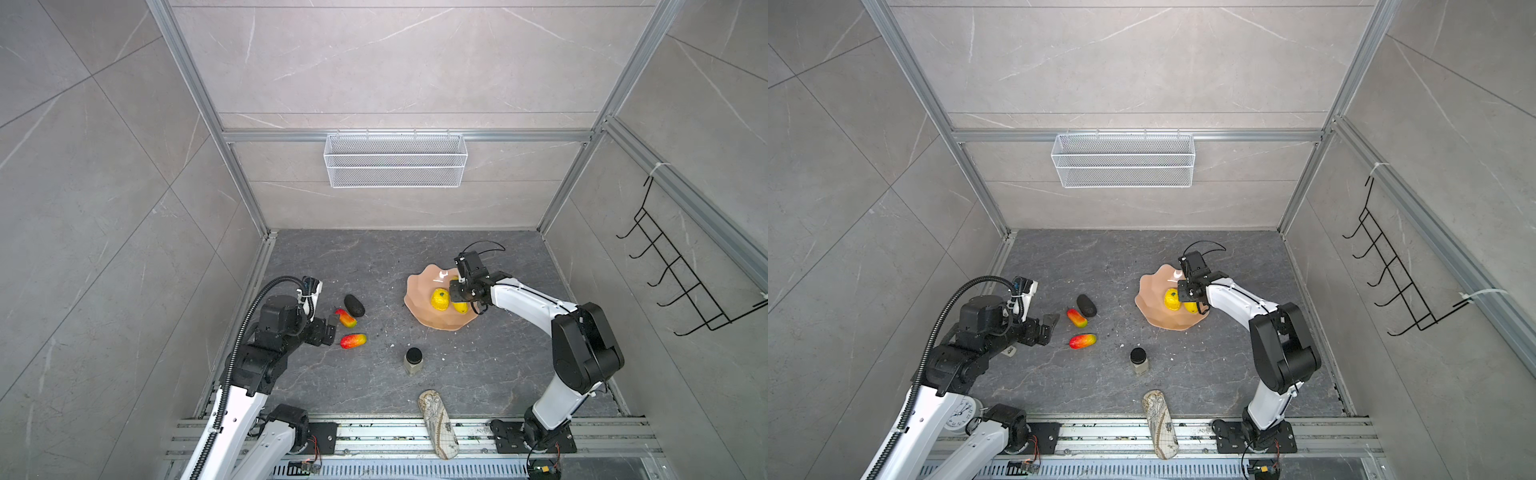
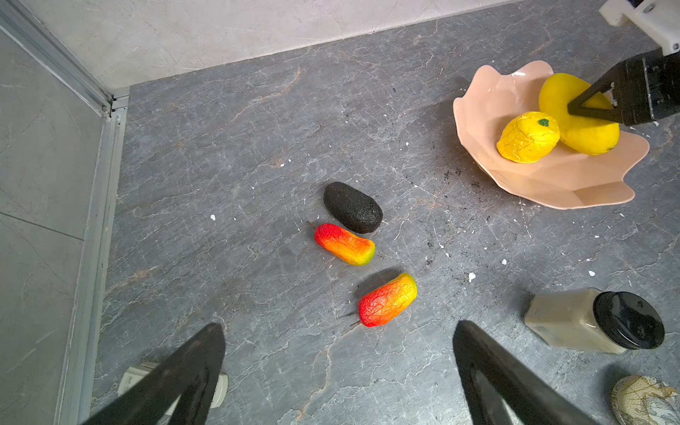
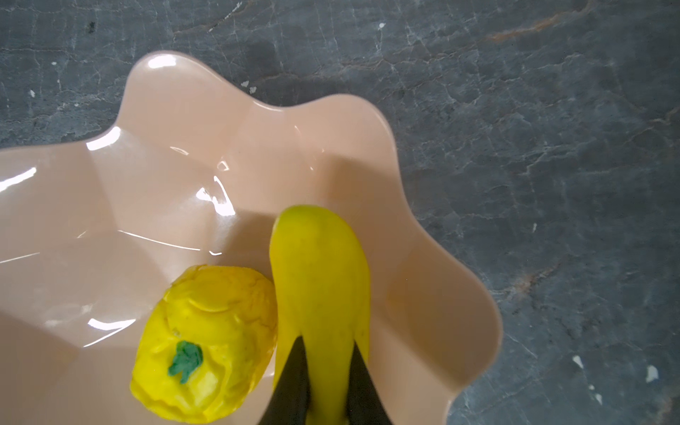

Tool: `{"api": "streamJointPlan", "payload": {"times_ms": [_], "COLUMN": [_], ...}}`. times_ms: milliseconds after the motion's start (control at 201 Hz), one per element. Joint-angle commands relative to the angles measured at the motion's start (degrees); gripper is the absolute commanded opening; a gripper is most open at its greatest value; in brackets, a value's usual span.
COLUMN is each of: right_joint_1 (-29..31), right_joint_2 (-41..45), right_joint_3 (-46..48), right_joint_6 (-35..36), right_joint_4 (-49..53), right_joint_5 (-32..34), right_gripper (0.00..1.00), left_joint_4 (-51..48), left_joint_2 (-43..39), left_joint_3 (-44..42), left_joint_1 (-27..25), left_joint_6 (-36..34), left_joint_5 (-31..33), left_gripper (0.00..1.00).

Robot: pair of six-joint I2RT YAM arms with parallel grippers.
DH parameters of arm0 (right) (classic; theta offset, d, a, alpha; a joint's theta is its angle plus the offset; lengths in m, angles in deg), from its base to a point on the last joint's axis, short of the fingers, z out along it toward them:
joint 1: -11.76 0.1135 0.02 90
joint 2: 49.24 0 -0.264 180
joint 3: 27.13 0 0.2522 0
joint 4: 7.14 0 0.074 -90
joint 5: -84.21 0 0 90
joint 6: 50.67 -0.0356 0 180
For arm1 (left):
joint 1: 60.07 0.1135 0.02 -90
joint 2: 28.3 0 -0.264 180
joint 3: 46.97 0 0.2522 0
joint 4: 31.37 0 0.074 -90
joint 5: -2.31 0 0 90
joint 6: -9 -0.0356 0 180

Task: Place and organize the fake fruits in the fruit bowl
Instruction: 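Carry the long yellow fruit into the bowl beside the lemon and release, then move the right gripper to the red mango and grasp it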

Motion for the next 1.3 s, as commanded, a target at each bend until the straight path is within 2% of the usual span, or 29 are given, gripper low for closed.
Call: {"api": "streamJointPlan", "payload": {"times_ms": [0, 304, 399, 613, 812, 917, 1056, 1146, 1290], "right_joint_1": [-0.25, -0.25, -0.36, -0.23, -0.08, 0.69, 5.59, 10.9, 19.58], "right_joint_2": [-1.56, -3.31, -3.12, -0.37, 5.9, 9.97, 13.24, 12.76, 7.34], "right_joint_3": [0.18, -0.85, -1.11, -1.82, -2.45, -3.33, -6.14, -8.53, -13.22], "right_joint_6": [-1.47, -1.14, -0.79, -0.37, 0.27, 0.98, 3.97, 5.47, 6.74], "right_joint_4": [-1.58, -1.23, -0.67, 1.84, 4.82, 6.74, 8.81, 9.2, 8.56], "right_joint_5": [-1.21, -1.11, -0.58, 1.29, 2.32, 2.63, 2.65, 2.37, -0.46], "right_gripper": [0.0, 0.09, 0.17, 0.41, 0.58, 0.71, 0.99, 0.99, 0.99], "left_joint_4": [0.89, 0.98, 0.98, 0.89, 0.91, 0.89, 0.8, 0.76, 0.64], "left_joint_2": [-0.13, 0.31, 0.24, 0.32, 0.3, 0.37, 0.52, 0.62, 0.57], "left_joint_3": [0.15, 0.23, 0.23, 0.23, 0.23, 0.23, 0.21, 0.32, 0.32], "left_joint_1": [0.21, 0.33, 0.29, 0.29, 0.38, 0.44, 0.4, 0.42, 0.37], "left_joint_6": [-0.34, -0.47, -0.43, -0.34, -0.35, -0.3, -0.25, -0.21, -0.2], "left_joint_5": [-0.73, -0.87, -0.85, -0.94, -0.94, -0.92, -0.94, -0.89, -0.93], "left_gripper": [1.0, 1.0, 1.0, 1.0, 1.0, 1.0, 1.0, 1.0, 1.0]}}
